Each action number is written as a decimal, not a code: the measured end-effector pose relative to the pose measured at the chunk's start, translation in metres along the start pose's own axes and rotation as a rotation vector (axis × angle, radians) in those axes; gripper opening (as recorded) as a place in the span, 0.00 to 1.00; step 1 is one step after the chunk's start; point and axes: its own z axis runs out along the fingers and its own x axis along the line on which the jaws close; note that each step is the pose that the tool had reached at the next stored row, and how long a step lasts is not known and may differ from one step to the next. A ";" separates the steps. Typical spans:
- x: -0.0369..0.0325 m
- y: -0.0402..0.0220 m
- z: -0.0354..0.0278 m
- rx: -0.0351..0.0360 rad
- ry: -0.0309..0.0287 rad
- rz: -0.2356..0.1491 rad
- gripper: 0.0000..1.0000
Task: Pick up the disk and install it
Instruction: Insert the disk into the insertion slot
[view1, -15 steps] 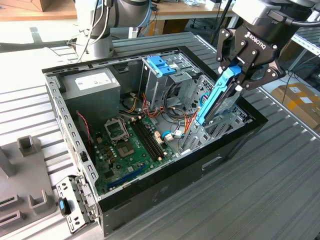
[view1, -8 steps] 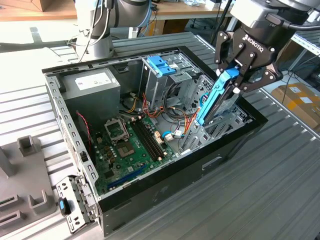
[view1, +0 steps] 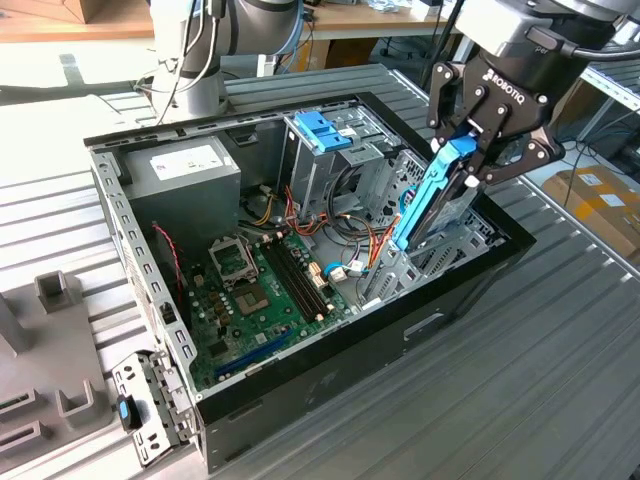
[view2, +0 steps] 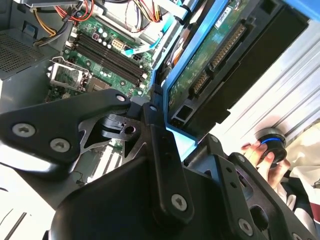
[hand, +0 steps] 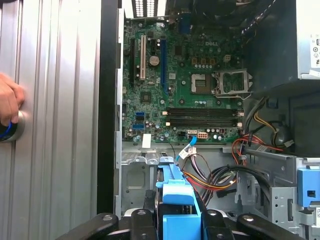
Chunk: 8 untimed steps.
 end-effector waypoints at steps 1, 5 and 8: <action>0.0000 0.0001 0.0004 0.0000 -0.0001 0.000 0.37; 0.0001 0.0003 0.0019 0.0000 0.0001 0.000 0.37; 0.0002 0.0006 0.0040 0.0000 0.0000 0.000 0.37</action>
